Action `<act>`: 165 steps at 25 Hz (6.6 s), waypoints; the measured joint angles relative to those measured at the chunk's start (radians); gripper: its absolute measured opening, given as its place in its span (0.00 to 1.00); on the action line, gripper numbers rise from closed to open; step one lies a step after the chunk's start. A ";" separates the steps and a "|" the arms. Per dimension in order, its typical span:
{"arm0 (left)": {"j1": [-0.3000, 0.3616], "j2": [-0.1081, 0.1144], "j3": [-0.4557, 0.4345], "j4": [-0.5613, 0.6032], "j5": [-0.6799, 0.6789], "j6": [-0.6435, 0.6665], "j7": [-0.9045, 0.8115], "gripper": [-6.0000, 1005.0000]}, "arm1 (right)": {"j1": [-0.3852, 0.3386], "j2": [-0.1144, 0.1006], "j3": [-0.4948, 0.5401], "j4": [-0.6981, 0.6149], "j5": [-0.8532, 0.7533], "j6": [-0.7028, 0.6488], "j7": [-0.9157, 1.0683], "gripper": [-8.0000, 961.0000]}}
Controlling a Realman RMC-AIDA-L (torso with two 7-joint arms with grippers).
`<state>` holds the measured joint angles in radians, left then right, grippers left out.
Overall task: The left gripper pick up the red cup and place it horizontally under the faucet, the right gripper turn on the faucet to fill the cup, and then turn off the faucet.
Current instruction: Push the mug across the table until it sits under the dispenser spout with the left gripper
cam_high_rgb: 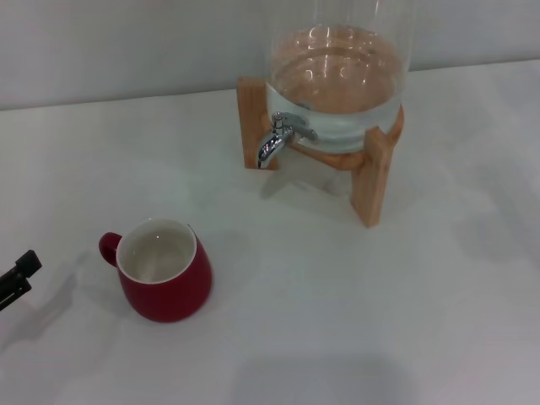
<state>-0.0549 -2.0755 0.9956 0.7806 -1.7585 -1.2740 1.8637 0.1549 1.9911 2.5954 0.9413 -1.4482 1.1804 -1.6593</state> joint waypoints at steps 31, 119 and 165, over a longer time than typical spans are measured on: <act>-0.099 -0.004 0.003 0.052 0.267 0.102 -0.138 0.86 | 0.001 0.006 0.020 -0.006 0.000 -0.002 -0.001 0.75; -0.168 -0.009 0.070 0.004 0.288 0.184 0.002 0.85 | 0.001 0.003 0.024 -0.056 0.040 0.005 -0.037 0.75; -0.247 -0.011 0.128 -0.031 0.286 0.235 0.000 0.69 | -0.005 -0.002 0.026 -0.054 0.064 0.028 -0.038 0.75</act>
<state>-0.3020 -2.0861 1.1235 0.7495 -1.4726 -1.0385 1.8634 0.1495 1.9895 2.6213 0.8876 -1.3846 1.2089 -1.6974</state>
